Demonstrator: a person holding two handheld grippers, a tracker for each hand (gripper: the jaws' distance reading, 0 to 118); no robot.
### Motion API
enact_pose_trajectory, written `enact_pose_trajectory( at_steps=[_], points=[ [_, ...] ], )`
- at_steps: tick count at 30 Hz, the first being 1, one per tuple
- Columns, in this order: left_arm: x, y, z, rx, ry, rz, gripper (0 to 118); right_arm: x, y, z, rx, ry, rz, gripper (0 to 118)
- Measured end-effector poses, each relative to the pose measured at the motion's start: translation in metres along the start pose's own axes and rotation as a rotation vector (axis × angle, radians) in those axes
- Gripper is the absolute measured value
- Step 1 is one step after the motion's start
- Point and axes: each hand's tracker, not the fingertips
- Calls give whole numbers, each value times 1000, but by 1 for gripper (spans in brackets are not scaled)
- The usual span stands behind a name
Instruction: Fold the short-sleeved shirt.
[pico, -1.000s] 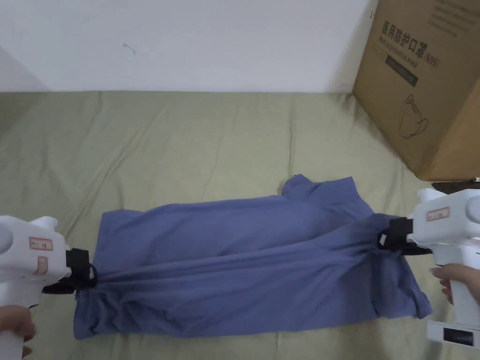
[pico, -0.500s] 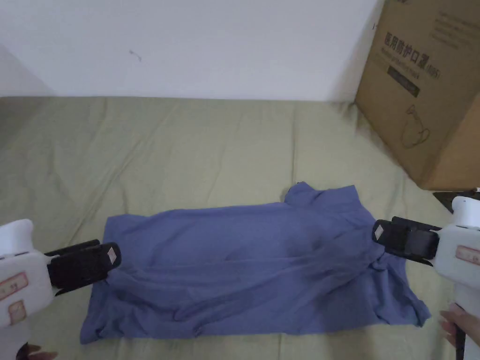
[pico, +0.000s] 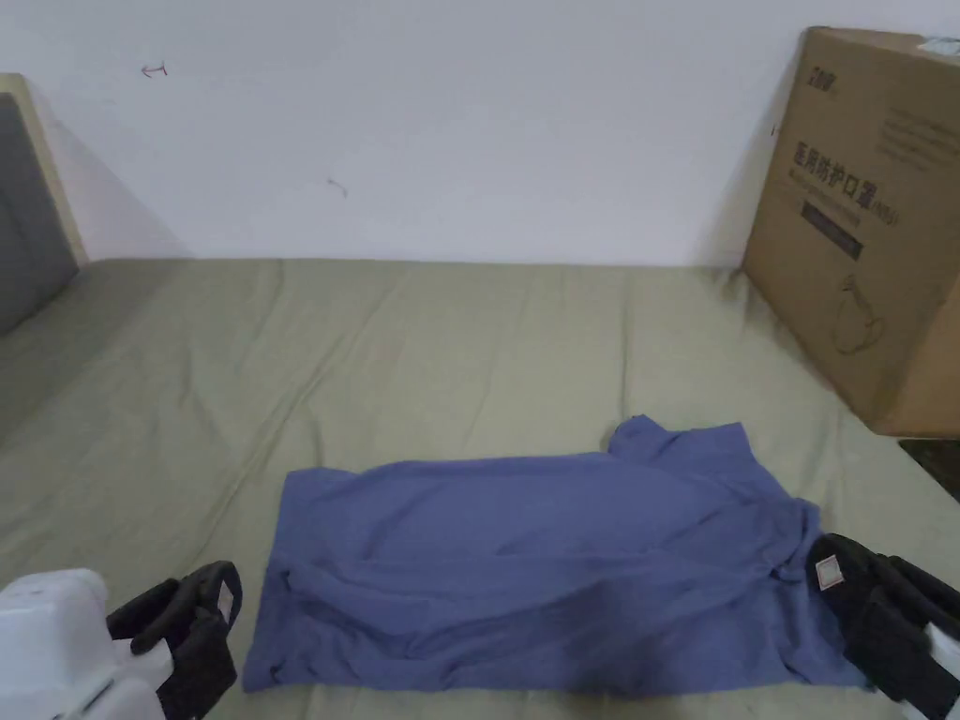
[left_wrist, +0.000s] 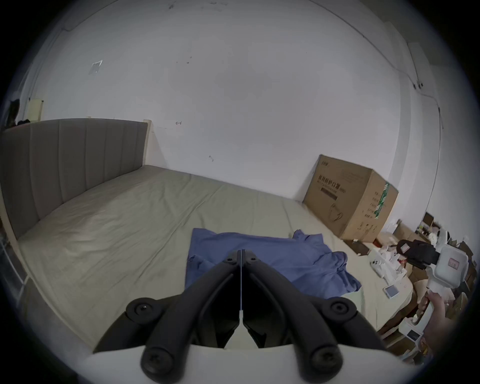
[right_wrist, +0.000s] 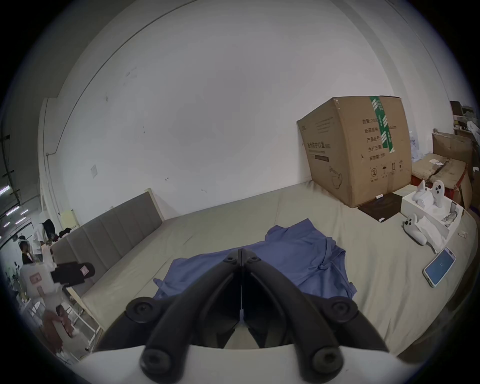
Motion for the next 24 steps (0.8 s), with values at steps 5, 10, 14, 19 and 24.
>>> enact_pose_trajectory(
  at_steps=[5,10,14,19,24],
  points=[
    [-43,13,-93,-519,-17,187,0,11,10,-3,13,95,-133,0],
    [-77,-20,-177,-697,103,189,110,22,5,-21,-76,114,-191,0],
    [-86,-36,-214,-693,138,193,108,27,-3,-32,-147,113,-189,0],
    [-80,-86,-254,-849,192,21,110,30,-6,-43,-189,6,-127,0],
    [-60,-90,-252,-834,242,-57,116,45,3,-48,-162,-70,-138,0]
  ],
)
